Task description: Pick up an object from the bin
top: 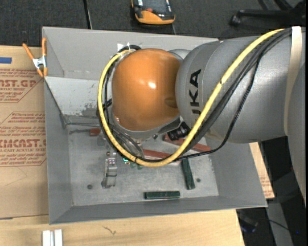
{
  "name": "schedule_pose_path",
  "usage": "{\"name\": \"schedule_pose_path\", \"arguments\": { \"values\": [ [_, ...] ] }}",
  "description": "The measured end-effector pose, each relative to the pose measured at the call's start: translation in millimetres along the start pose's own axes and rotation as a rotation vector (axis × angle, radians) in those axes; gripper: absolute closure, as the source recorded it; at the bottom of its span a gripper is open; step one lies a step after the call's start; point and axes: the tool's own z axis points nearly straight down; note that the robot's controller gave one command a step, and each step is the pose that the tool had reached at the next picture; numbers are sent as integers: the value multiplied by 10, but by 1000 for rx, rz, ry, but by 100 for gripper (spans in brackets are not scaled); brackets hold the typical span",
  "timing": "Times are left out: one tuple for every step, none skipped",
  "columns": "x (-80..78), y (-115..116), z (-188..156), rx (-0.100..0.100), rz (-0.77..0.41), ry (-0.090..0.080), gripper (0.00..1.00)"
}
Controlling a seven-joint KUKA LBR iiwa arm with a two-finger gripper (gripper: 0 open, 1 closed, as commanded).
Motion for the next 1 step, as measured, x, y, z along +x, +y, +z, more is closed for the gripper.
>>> {"name": "schedule_pose_path", "arguments": {
  "values": [
    [-21, -13, -38, -2, 3, -8, 0]
  ]
}}
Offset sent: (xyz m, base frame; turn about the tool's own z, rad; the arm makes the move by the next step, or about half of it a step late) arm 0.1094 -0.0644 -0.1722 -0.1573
